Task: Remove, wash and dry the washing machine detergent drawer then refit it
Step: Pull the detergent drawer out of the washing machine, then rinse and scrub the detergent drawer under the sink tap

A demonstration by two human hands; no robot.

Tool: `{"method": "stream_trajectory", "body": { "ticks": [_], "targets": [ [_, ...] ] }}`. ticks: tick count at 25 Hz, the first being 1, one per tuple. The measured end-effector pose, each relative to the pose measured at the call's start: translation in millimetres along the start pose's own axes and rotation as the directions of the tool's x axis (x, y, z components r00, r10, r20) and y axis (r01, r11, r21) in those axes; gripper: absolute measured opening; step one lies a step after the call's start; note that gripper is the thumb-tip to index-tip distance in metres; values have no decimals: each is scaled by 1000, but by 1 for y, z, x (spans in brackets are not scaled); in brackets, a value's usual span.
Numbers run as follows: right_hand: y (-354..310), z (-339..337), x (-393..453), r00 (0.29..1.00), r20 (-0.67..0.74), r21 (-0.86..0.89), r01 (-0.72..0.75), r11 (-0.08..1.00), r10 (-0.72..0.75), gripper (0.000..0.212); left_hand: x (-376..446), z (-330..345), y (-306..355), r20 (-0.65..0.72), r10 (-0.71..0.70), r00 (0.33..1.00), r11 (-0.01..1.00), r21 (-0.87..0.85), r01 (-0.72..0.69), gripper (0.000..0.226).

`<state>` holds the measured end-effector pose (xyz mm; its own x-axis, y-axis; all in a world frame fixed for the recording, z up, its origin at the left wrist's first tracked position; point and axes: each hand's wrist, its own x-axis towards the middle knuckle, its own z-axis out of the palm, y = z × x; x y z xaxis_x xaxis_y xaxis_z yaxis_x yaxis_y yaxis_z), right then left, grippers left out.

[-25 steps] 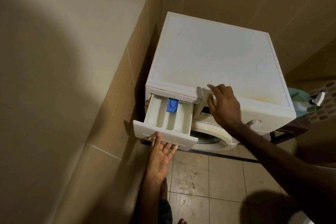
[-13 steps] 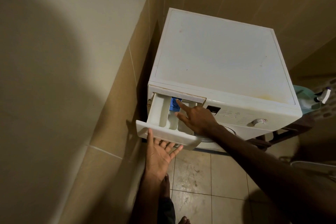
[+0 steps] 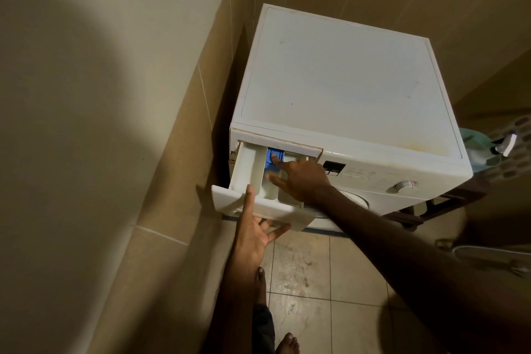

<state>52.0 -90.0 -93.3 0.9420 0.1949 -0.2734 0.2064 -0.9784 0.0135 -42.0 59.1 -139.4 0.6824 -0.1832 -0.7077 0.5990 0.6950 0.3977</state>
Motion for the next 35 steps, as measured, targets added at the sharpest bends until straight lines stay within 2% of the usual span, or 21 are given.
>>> {"method": "stream_trajectory", "body": {
  "ticks": [3,6,12,16,18,19,21,22,23,24,26,28,32,35],
  "targets": [
    [-8,0,-7,999,3,8,-50,999,50,71,2,5,-3,-63,27,998,998,58,-23,80],
    [-18,0,-15,997,35,9,-75,997,75,72,-6,-2,-3,-99,56,994,993,105,-46,94],
    [-32,6,-57,997,63,3,-49,999,49,68,-44,-30,-25,-118,38,992,990,137,-22,74],
    [-23,3,-108,999,13,171,-52,984,50,67,-75,-31,-42,-46,35,998,981,192,-26,65],
    [-5,-5,-145,989,-113,321,-52,945,93,62,-88,-21,-47,4,31,999,971,238,-32,63],
    [7,-8,-167,970,-185,404,-73,912,160,59,-96,-13,-49,26,28,999,964,264,-34,67],
    [35,-13,-215,876,-267,590,-182,787,402,51,-111,11,-54,75,5,997,944,329,-29,77],
    [50,-12,-237,807,-244,681,-252,687,538,48,-118,23,-59,97,-15,995,931,364,-22,81],
    [62,-12,-259,751,-163,760,-318,567,640,45,-125,36,-66,114,-37,993,917,399,-12,83],
    [73,-12,-279,726,-53,827,-353,437,686,43,-133,51,-73,125,-61,990,904,428,2,84],
    [88,-17,-315,731,166,933,-333,134,661,30,-150,84,-90,161,-120,980,884,467,32,83],
    [101,-23,-344,749,293,946,-315,-69,595,29,-163,113,-109,220,-167,961,871,490,39,79],
    [135,-20,-389,702,357,929,-200,-311,616,42,-182,161,-149,322,-285,903,812,582,48,74],
    [152,-16,-421,590,342,929,-96,-357,732,39,-189,187,-175,357,-444,822,692,719,62,84]
  ]
}}
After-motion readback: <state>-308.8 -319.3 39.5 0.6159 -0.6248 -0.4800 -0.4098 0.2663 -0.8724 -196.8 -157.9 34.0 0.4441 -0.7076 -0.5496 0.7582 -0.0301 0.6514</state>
